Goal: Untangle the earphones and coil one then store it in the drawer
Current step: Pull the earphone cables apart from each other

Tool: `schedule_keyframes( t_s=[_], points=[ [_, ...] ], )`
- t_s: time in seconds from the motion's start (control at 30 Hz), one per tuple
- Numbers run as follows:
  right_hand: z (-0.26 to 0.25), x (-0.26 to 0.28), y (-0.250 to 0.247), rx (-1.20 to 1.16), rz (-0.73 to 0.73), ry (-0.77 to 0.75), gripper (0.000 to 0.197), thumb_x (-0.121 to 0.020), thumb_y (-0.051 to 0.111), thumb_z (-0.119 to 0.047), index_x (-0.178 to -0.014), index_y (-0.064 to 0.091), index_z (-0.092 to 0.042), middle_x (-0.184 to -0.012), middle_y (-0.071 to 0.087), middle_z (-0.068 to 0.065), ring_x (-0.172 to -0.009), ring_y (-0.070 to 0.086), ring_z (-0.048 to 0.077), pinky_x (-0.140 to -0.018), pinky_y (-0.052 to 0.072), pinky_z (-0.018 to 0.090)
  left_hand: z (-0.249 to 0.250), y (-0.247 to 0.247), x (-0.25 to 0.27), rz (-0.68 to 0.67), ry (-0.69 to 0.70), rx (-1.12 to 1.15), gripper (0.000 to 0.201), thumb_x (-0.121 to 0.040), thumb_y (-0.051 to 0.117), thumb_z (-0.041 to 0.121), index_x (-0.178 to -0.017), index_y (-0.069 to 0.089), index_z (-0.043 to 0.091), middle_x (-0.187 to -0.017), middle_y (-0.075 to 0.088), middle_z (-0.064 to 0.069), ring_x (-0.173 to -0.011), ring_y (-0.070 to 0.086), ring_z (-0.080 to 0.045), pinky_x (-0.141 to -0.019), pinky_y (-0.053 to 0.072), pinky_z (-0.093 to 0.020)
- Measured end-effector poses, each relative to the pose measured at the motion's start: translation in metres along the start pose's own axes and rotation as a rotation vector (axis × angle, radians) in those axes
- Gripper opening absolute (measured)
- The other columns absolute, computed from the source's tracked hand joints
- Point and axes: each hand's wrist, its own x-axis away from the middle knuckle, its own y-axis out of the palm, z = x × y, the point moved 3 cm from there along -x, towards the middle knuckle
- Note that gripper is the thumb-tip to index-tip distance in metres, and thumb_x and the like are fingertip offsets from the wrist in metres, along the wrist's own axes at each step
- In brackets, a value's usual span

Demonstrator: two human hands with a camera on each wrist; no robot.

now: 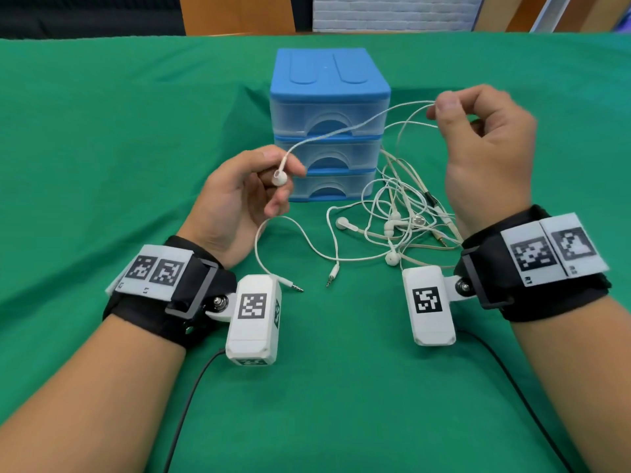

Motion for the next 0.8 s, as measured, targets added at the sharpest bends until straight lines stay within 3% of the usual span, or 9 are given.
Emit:
schedule_keyframes(
  t_s=[0.1,0.17,0.2,0.3,0.4,0.53,0.63,0.73,0.8],
  points=[
    [-0.008,0.005,0.005,0.061,-0.106,-0.055,0.013,-0.091,0.064,-0.036,-0.083,0.072,-0.029,-0.097,0.065,0.005,-0.088,0.055,0.002,-0.087,0.044,0.027,-0.004,0.005,0.0,-0.023,-0.034,-0.179,0.04,-0.094,0.043,0.031,-0.093,0.075,0.007,-0.084,0.072,-0.009,-0.076,0.061,-0.018,-0.073,0.047,-0.027],
    [-0.016,0.01,0.009,0.071,-0.193,-0.094,0.012,-0.091,0.065,-0.038,-0.08,0.07,-0.036,-0.098,0.062,-0.006,-0.1,0.059,0.007,-0.101,0.043,0.041,-0.008,0.007,-0.002,-0.01,-0.056,-0.262,0.041,-0.094,0.046,0.035,-0.1,0.076,0.007,-0.097,0.076,-0.015,-0.089,0.068,-0.023,-0.086,0.05,-0.033],
    [-0.02,0.012,0.011,0.061,-0.242,-0.123,0.013,-0.092,0.065,-0.036,-0.08,0.07,-0.036,-0.097,0.061,-0.008,-0.102,0.06,0.011,-0.102,0.043,0.044,-0.009,0.007,-0.002,-0.002,-0.061,-0.282,0.042,-0.094,0.047,0.036,-0.105,0.074,0.006,-0.101,0.075,-0.017,-0.092,0.069,-0.024,-0.09,0.05,-0.037],
    [-0.029,0.02,0.016,-0.075,-0.434,-0.184,0.015,-0.096,0.063,-0.018,-0.083,0.07,-0.013,-0.083,0.068,0.005,-0.079,0.062,0.009,-0.081,0.05,0.03,-0.008,0.007,-0.002,0.005,-0.046,-0.292,0.046,-0.094,0.047,0.036,-0.125,0.065,0.006,-0.113,0.073,-0.017,-0.103,0.07,-0.025,-0.099,0.048,-0.041],
    [-0.033,0.026,0.022,-0.141,-0.561,-0.149,0.017,-0.097,0.063,-0.013,-0.085,0.069,-0.002,-0.072,0.066,0.019,-0.06,0.055,0.017,-0.06,0.046,0.024,-0.003,0.011,0.001,-0.05,0.007,-0.243,0.045,-0.096,0.044,0.032,-0.128,0.063,0.006,-0.12,0.071,-0.018,-0.117,0.064,-0.032,-0.108,0.043,-0.045],
    [-0.034,0.034,0.031,-0.151,-0.676,-0.088,0.015,-0.096,0.065,-0.012,-0.083,0.069,-0.003,-0.065,0.064,0.019,-0.053,0.055,0.017,-0.054,0.046,0.029,0.001,0.022,0.004,-0.152,0.051,-0.216,0.035,-0.097,0.05,0.028,-0.111,0.07,0.003,-0.102,0.073,-0.018,-0.099,0.069,-0.029,-0.101,0.049,-0.042],
    [-0.034,0.037,0.035,-0.182,-0.698,-0.063,0.015,-0.095,0.066,-0.011,-0.083,0.07,-0.004,-0.066,0.066,0.016,-0.05,0.051,0.016,-0.05,0.044,0.026,-0.001,0.024,0.004,-0.229,0.1,-0.273,0.028,-0.093,0.056,0.026,-0.098,0.071,0.002,-0.093,0.072,-0.014,-0.085,0.069,-0.026,-0.09,0.051,-0.036],
    [-0.032,0.038,0.037,-0.194,-0.681,-0.047,0.013,-0.094,0.068,-0.014,-0.084,0.069,-0.006,-0.063,0.059,0.025,-0.048,0.047,0.031,-0.046,0.04,0.032,-0.002,0.021,0.004,-0.216,0.116,-0.309,0.015,-0.094,0.062,0.014,-0.088,0.069,0.002,-0.076,0.07,-0.007,-0.072,0.066,-0.02,-0.082,0.051,-0.032],
    [-0.029,0.036,0.035,-0.2,-0.649,-0.028,0.013,-0.093,0.069,-0.015,-0.085,0.069,-0.005,-0.063,0.053,0.03,-0.05,0.044,0.037,-0.047,0.036,0.037,-0.001,0.017,0.002,-0.148,0.11,-0.241,0.021,-0.096,0.055,0.013,-0.084,0.07,0.005,-0.061,0.063,-0.002,-0.063,0.061,-0.018,-0.075,0.051,-0.028]
  ],
)
